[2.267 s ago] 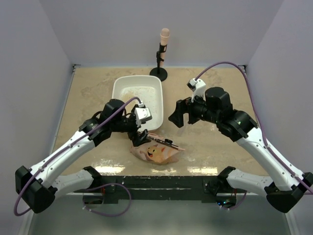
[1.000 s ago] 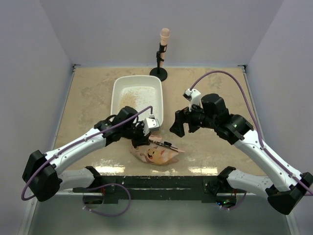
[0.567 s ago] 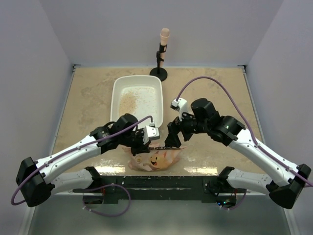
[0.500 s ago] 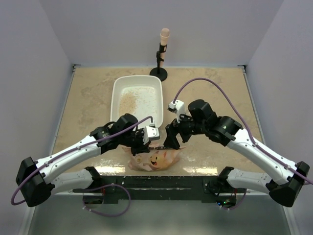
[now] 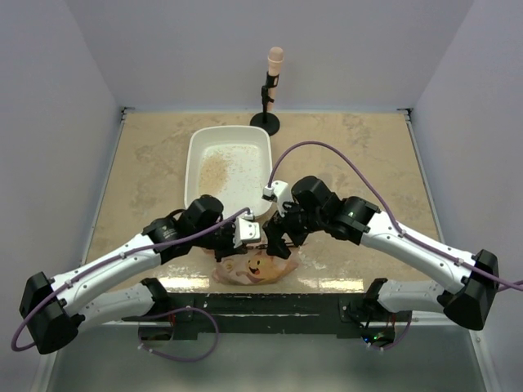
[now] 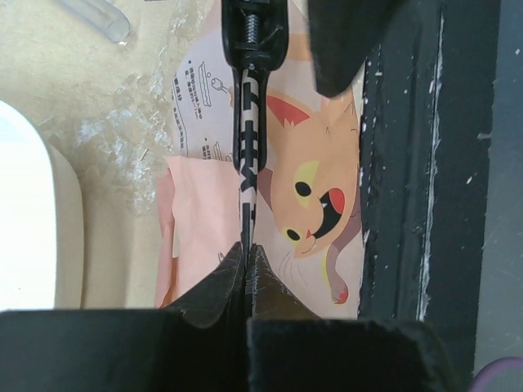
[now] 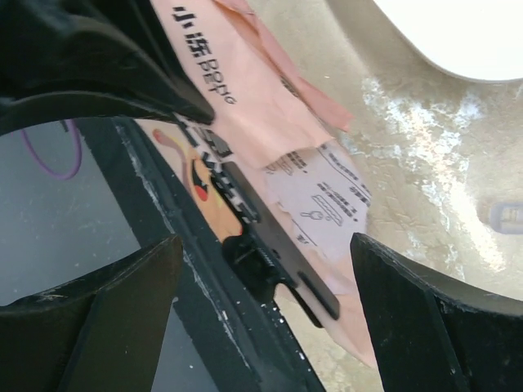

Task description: Fill the litter box with clean litter

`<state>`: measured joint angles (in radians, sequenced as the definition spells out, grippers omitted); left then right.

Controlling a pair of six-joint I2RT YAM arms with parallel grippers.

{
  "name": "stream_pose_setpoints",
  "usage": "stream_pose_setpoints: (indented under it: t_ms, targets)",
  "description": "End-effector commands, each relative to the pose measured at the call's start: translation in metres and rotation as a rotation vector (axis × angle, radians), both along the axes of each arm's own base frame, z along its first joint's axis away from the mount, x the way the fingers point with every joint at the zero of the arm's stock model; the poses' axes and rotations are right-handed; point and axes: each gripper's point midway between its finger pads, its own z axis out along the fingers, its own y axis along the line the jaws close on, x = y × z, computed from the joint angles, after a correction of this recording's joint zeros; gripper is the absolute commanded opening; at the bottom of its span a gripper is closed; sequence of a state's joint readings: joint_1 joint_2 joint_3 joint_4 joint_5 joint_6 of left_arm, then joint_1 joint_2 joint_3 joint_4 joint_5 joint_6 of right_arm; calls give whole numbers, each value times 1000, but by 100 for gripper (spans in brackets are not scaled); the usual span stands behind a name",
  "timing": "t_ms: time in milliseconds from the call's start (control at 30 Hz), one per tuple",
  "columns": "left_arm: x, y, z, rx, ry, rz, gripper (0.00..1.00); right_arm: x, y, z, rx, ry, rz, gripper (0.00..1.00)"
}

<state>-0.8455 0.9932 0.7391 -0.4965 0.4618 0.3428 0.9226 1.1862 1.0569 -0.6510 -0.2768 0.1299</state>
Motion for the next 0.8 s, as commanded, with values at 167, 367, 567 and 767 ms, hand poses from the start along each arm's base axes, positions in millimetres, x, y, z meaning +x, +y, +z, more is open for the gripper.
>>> stream_pose_setpoints:
  t_ms: [167, 367, 567, 767]
  targets:
    - [33, -15, 50, -86, -309, -179, 0, 16, 4, 34, 58, -111, -40, 88]
    - [49, -26, 28, 12, -237, -297, 0, 0, 1, 49, 109, -117, 31, 89]
    - [70, -36, 55, -18, -295, -355, 0, 4, -3, 42, 75, -100, -12, 89]
    - [72, -38, 65, -7, -306, -378, 0, 6, -7, 40, 74, -85, -79, 90]
